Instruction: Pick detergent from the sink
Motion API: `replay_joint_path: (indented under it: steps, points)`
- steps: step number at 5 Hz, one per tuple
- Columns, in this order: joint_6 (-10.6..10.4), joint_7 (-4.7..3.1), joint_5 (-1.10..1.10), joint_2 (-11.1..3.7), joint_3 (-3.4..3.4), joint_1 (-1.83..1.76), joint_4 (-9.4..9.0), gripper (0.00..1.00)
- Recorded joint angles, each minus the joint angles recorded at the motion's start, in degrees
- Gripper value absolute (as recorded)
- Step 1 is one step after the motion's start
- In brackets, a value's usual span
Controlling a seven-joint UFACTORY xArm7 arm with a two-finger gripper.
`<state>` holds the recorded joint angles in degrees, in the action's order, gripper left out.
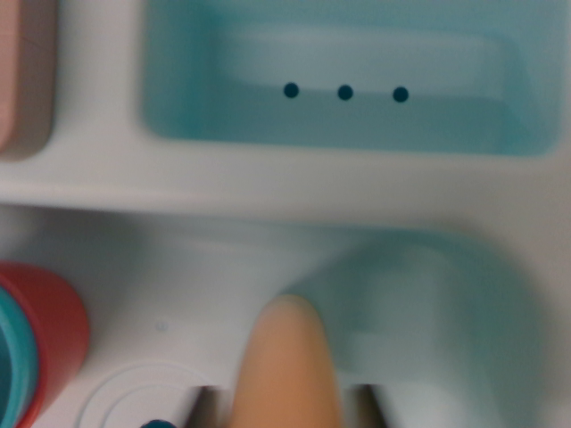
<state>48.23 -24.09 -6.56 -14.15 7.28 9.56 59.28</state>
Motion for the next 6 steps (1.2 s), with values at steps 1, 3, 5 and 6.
replay_joint_path:
  steps: [1, 3, 5, 6]
  points:
    - [0.0, 0.0, 0.0, 0.0, 0.0, 0.0, 0.0, 1.0]
    - [0.15, 0.01, 0.01, 0.03, 0.0, 0.0, 0.11, 1.0]
    - [0.71, 0.06, 0.05, 0.16, 0.01, 0.0, 0.56, 1.0]
    - [1.62, 0.14, 0.11, 0.36, 0.03, -0.01, 1.26, 1.0]
